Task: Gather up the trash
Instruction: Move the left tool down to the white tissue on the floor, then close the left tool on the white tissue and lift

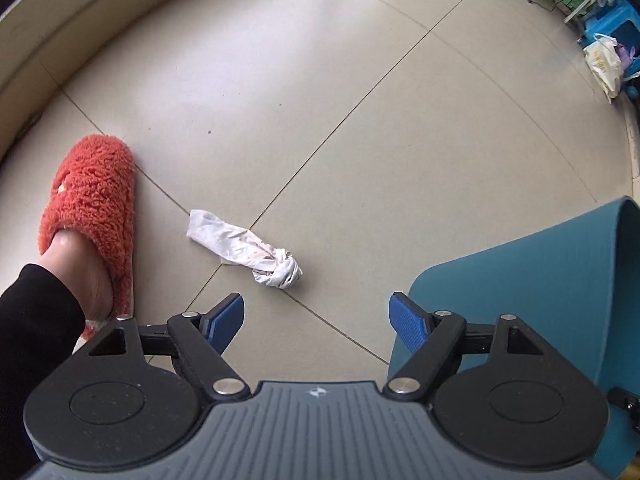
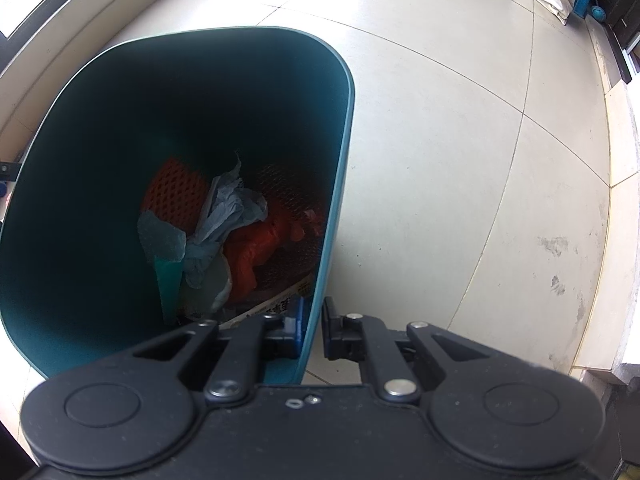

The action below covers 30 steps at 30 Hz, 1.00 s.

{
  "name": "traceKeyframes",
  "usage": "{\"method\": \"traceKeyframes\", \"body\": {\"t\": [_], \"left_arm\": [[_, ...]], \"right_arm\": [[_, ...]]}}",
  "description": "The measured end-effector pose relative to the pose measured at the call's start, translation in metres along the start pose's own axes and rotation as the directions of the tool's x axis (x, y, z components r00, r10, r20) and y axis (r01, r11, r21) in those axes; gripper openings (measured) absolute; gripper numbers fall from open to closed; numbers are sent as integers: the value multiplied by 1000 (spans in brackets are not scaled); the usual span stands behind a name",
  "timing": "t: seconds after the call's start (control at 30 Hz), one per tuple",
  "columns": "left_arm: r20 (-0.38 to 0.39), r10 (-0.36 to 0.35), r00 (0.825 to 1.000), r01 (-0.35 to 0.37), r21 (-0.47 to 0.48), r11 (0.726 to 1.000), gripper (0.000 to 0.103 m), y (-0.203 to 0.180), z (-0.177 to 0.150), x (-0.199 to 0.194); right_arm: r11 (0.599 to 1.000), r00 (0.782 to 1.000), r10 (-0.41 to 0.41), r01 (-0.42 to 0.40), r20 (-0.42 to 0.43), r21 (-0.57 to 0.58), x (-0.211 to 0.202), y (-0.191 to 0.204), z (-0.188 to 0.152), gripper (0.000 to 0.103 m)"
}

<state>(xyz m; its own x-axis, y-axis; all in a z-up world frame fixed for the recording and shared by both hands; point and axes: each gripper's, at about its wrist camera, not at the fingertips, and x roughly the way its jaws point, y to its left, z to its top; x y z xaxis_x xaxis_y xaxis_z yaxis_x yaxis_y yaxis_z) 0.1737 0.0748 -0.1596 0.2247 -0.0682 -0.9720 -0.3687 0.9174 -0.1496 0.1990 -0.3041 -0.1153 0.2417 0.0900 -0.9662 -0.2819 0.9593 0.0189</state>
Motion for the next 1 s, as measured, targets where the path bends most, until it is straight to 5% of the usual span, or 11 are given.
{"method": "traceKeyframes", "body": {"t": [0.37, 0.77, 0.9, 1.0], "left_arm": [[-154, 101, 983, -111, -60, 992, 79, 16, 15, 122], [-208, 159, 965, -164, -10, 986, 78, 16, 23, 179], [-221, 177, 959, -175, 27, 984, 45, 9, 18, 178], [-200, 195, 960, -189, 50, 981, 34, 5, 16, 174]], "right_arm": [[1000, 1000, 21, -21, 0, 8, 1, 0, -4, 10], [996, 997, 69, -68, -16, 59, 2, -18, -2, 11], [995, 997, 75, -72, -35, 71, 7, -21, 2, 11], [996, 997, 66, -64, -37, 64, 9, -20, 3, 11]]}}
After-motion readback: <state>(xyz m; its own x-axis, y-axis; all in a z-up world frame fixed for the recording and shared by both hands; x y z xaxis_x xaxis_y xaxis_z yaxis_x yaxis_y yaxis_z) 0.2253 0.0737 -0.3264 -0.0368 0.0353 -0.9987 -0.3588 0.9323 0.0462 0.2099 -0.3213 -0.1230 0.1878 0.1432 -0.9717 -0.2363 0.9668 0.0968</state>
